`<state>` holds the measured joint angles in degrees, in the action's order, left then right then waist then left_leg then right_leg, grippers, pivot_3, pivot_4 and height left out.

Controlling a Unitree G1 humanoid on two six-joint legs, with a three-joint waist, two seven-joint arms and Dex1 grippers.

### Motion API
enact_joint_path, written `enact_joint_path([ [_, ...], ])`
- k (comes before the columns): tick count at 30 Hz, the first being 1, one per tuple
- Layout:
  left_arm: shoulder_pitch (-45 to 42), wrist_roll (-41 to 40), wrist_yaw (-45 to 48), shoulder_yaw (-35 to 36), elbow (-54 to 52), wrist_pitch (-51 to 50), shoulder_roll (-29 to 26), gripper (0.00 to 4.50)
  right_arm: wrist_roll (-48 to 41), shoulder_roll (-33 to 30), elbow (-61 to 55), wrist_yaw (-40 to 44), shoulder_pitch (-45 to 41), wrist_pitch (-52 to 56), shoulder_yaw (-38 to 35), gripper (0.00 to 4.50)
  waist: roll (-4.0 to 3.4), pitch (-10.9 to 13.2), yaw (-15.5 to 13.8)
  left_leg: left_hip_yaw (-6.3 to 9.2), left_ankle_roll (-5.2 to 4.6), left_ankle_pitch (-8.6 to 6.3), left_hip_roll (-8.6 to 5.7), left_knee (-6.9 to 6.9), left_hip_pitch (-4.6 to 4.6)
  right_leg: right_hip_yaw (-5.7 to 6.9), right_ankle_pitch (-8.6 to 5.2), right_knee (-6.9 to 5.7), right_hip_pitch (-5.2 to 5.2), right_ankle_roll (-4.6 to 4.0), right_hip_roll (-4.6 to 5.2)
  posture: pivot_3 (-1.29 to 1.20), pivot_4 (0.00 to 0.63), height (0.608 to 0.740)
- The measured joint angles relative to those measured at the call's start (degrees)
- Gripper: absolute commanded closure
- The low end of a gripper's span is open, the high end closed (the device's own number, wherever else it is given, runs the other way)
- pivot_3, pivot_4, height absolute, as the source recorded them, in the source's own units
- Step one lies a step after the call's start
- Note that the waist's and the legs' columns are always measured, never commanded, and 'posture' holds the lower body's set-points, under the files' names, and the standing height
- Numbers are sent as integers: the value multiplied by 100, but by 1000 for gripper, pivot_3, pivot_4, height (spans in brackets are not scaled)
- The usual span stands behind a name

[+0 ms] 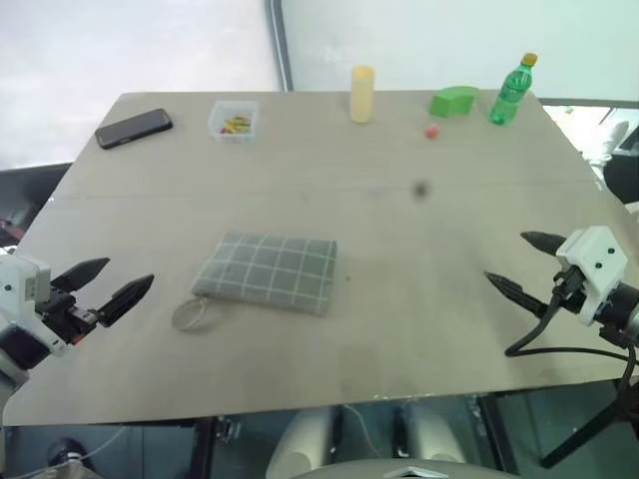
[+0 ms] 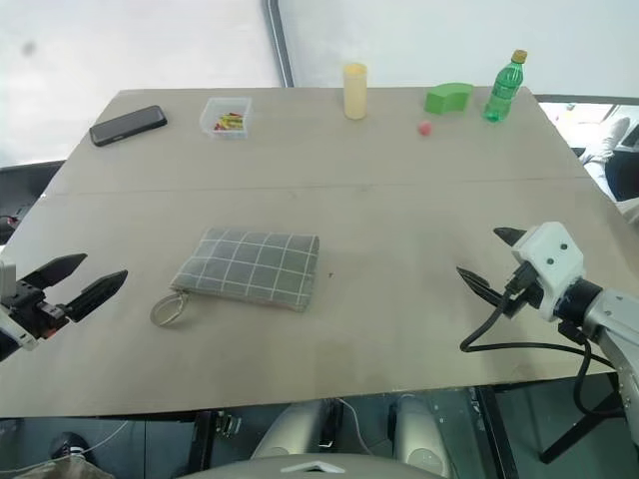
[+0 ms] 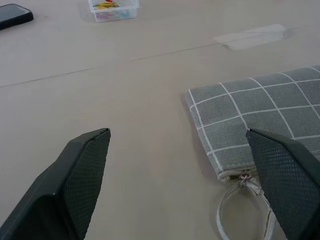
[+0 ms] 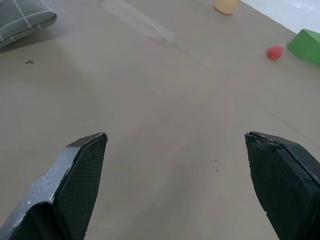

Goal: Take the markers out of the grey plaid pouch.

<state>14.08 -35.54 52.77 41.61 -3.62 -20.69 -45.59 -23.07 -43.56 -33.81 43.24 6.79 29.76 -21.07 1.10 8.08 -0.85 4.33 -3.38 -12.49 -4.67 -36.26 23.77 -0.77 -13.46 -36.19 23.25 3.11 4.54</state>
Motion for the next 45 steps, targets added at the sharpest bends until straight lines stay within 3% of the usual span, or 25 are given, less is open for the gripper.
enact_joint_path([
  [8,-469,-64,-183,-477,-357,-277,32,0,-41,27,-9,-21,11,-6,39,24,2,-1,-27,1,0,0,0,-6,-3,3,1,-1,-7,-1,1,0,150,740],
  [14,-461,293,-26,-959,-486,110,39,0,-38,69,-9,-143,-131,-5,212,24,-4,2,4,1,0,0,0,3,-2,1,1,1,0,-1,-1,0,150,740],
  [20,-551,1059,465,-1167,-121,1652,-66,0,-40,145,-146,-284,-310,6,483,24,-5,3,-9,0,0,0,0,3,0,1,1,3,-1,-2,1,0,150,740],
  [24,-555,1771,968,-1517,499,3210,-272,0,-38,175,-150,-393,-436,23,601,24,-9,4,-7,-1,-1,-1,-1,4,3,0,2,10,-1,-2,3,0,150,740],
  [28,-860,2181,838,-1642,1255,4070,-271,0,-66,215,-233,-483,-479,92,679,24,-9,5,-14,0,-3,-2,-1,8,5,3,3,15,1,-1,2,0,150,740],
  [32,-1372,2014,256,-1570,2024,2637,-375,0,-92,287,-380,-557,-479,123,784,24,-6,3,4,6,-8,0,-1,6,3,11,15,12,0,22,-8,0,150,740],
  [36,-1608,1876,39,-1601,2002,1825,-418,0,-90,313,-380,-608,-480,125,814,24,-5,3,7,5,-10,2,-3,2,3,9,16,11,-1,24,-7,0,150,740],
  [40,-1492,2508,-177,-2084,1809,2178,-473,0,-92,335,-382,-626,-489,125,884,24,-5,3,1,5,-4,-1,-3,3,2,5,17,9,-2,22,-4,0,150,740],
  [45,-1286,2656,-74,-2451,1469,2433,-443,0,-94,336,-395,-662,-482,129,885,24,-7,4,-2,4,-3,-2,-3,4,3,4,14,9,-1,18,0,0,150,740],
])
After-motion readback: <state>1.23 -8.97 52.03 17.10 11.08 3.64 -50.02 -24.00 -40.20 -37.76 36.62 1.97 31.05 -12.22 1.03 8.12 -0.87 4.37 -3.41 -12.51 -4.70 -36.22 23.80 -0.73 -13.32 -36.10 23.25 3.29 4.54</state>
